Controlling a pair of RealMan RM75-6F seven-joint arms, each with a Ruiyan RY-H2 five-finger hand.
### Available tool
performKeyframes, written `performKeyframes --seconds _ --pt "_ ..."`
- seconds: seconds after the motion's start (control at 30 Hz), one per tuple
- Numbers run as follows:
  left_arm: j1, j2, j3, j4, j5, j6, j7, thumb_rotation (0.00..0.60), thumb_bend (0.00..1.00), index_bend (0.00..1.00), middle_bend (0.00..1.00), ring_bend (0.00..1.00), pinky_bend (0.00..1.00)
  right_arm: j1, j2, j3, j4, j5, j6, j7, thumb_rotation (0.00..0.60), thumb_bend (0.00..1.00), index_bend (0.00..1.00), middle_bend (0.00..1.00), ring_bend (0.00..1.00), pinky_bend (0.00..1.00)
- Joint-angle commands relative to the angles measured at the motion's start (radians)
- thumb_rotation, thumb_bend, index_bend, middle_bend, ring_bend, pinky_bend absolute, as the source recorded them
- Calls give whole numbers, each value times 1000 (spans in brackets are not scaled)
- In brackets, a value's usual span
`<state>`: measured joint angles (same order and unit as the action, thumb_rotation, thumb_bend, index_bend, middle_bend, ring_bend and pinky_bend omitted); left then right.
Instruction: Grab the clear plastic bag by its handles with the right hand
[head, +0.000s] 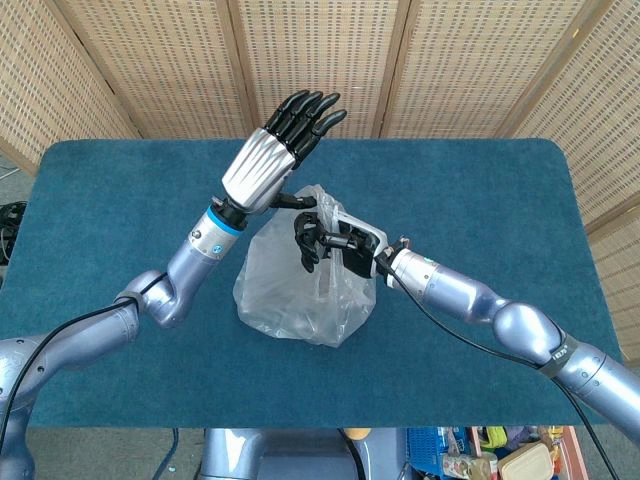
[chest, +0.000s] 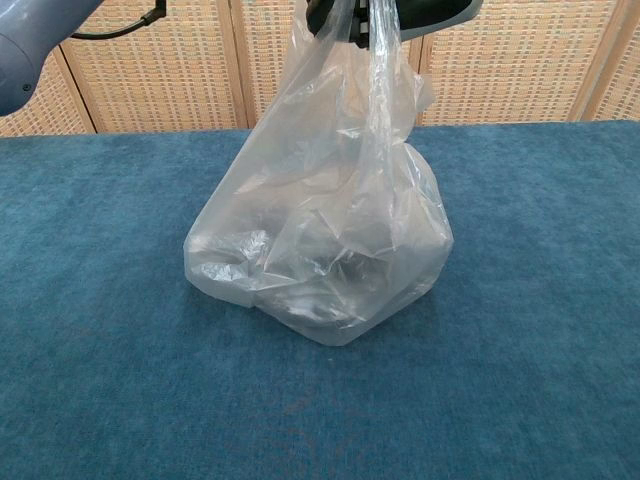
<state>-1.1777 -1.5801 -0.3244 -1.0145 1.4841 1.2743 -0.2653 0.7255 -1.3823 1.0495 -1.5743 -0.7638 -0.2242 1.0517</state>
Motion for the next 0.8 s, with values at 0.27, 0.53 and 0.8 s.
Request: performKeyframes --seconds 0.27,0.53,0.8 --pt "39 87 36 -67 25 -28 -76 389 0 0 0 0 3 7 16 -14 10 89 -8 -86 600 1000 575 759 737 643" --pt "82 157 46 -82 38 -6 -129 378 0 0 0 0 9 12 39 -45 11 138 20 -123 600 1000 574 759 737 643" --pt "133 280 80 -159 38 -52 -195 315 0 0 0 0 6 6 68 -73 -9 173 68 -132 600 1000 575 759 737 643"
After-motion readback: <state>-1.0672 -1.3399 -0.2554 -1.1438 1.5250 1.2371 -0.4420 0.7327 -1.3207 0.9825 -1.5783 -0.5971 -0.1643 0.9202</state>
